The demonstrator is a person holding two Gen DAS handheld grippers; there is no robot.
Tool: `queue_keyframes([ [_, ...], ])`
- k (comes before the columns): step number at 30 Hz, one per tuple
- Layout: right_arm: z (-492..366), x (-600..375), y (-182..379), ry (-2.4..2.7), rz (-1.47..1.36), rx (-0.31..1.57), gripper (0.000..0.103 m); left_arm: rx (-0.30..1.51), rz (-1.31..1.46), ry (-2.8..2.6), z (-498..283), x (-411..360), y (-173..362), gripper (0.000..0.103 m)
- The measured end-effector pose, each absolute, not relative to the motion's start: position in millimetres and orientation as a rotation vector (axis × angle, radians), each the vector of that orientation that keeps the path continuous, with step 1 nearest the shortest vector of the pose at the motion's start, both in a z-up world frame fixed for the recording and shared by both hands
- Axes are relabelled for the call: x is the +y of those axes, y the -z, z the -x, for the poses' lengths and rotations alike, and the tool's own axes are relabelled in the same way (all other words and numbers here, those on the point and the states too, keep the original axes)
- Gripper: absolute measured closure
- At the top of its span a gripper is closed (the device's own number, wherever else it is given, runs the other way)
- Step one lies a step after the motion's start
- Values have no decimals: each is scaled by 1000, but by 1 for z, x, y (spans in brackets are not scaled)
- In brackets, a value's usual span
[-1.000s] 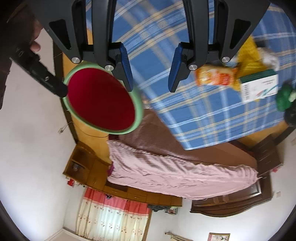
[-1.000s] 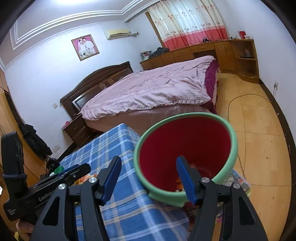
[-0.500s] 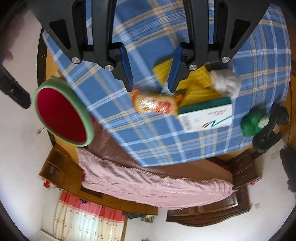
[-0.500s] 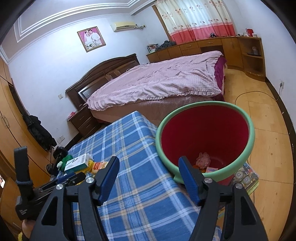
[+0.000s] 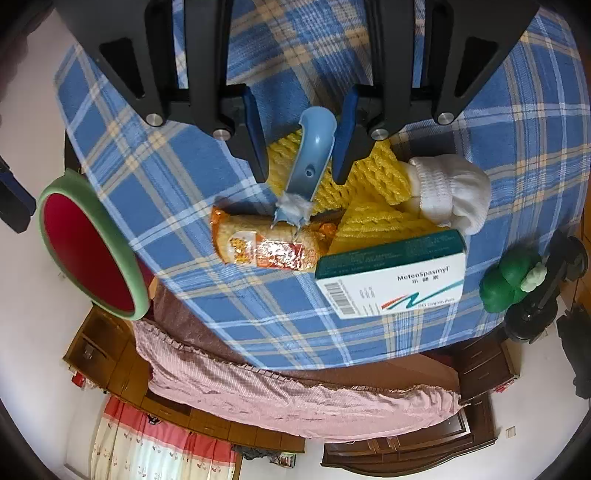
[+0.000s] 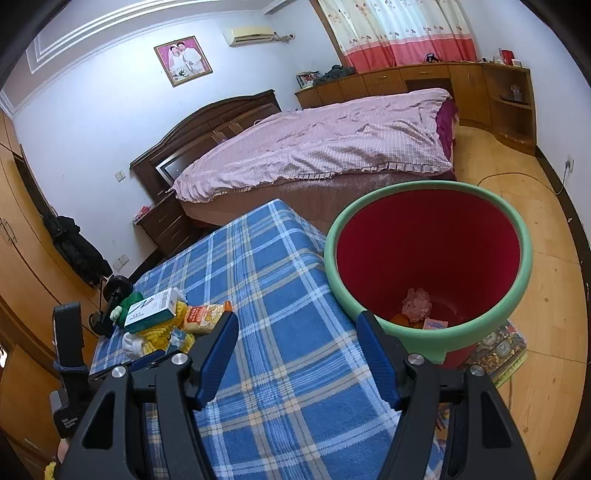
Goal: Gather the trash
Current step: 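Grasp the light blue plastic scoop with the left tool, then grasp the yellow foam net with the right tool while the left tool holds the scoop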
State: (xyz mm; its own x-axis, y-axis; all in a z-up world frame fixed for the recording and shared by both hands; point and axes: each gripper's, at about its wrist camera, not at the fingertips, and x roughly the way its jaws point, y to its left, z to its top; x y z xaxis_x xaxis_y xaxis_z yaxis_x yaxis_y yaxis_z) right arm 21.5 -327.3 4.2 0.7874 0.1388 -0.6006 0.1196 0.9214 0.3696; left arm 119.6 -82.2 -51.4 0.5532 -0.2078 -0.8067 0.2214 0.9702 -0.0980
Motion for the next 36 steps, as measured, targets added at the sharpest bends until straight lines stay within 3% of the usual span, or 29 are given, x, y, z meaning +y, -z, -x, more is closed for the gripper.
queue_keyframes([
  [2, -24, -326, -2, -13, -409, 676, 34, 954, 0, 248, -122, -81, 54, 67],
  [6, -27, -323, 1, -23, -405, 689, 34, 935, 5, 243, -124, -78, 53, 84],
  [23, -48, -276, -1, -131, -330, 717, 34, 805, 160, 195, -87, -28, 9, 85],
  [36, -72, -219, 25, -252, -280, 823, 34, 776, 229, 83, -81, 24, 14, 85],
])
